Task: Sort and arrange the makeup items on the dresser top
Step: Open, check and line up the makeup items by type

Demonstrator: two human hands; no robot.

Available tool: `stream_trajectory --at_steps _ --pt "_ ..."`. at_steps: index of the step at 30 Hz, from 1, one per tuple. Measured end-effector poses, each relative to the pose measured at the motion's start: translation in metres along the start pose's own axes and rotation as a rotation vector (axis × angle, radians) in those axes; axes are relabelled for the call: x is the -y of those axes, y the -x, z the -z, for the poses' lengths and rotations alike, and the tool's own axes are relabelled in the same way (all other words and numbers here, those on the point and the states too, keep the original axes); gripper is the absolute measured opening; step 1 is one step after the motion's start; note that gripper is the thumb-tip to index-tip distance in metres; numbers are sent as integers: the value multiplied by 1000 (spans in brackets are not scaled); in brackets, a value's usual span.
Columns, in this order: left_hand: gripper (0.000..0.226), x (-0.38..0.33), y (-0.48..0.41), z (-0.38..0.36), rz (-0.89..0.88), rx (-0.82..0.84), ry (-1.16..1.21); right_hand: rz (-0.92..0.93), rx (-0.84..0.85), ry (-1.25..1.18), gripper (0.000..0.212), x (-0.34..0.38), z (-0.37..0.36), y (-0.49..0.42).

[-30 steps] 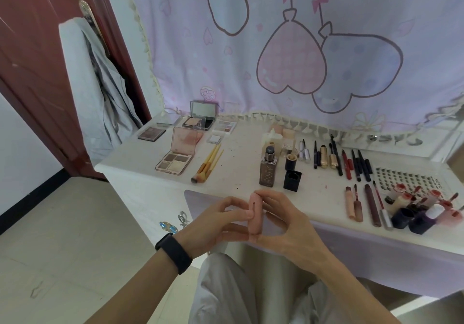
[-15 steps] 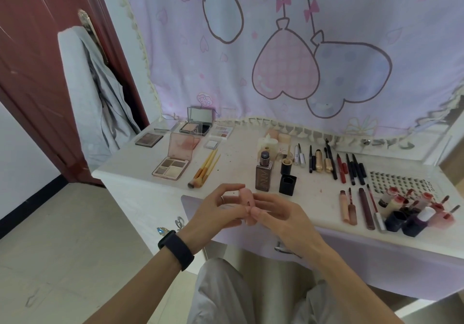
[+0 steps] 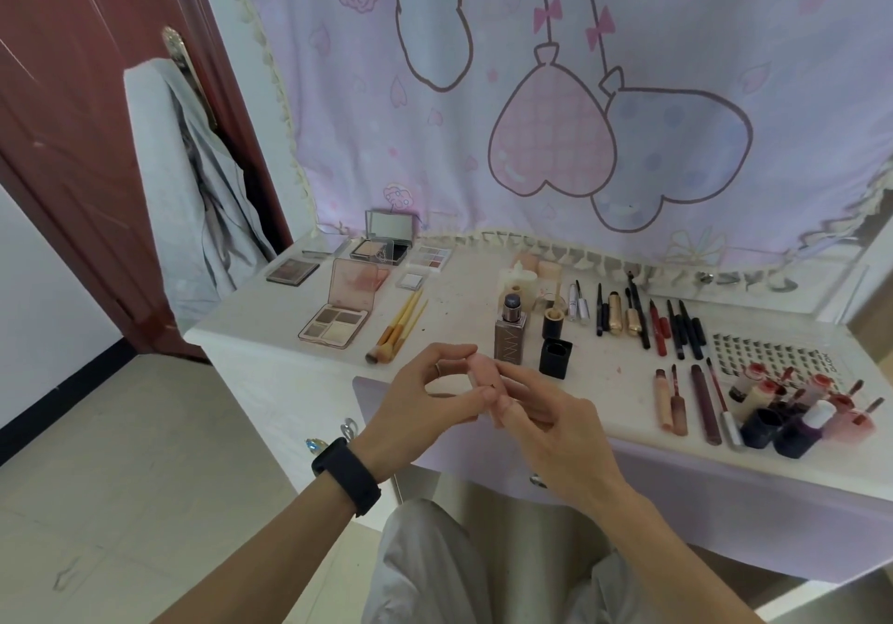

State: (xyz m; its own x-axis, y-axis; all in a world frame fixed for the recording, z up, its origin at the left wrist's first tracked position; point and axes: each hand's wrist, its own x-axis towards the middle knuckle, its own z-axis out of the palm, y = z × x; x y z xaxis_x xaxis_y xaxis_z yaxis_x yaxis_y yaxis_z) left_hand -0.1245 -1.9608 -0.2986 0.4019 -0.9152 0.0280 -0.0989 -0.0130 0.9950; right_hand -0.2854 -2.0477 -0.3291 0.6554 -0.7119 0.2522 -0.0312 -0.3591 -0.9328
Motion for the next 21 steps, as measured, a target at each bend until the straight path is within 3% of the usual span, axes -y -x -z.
stream_trajectory --at_steps 6,14,21 --pt "40 3 -1 -5 16 -104 148 68 -103 88 46 -7 -13 1" --pt "38 12 -1 -1 136 -66 329 57 -147 169 48 -7 -24 2" --pt "40 20 -3 11 210 -13 439 -39 -51 180 43 -8 -31 -4"
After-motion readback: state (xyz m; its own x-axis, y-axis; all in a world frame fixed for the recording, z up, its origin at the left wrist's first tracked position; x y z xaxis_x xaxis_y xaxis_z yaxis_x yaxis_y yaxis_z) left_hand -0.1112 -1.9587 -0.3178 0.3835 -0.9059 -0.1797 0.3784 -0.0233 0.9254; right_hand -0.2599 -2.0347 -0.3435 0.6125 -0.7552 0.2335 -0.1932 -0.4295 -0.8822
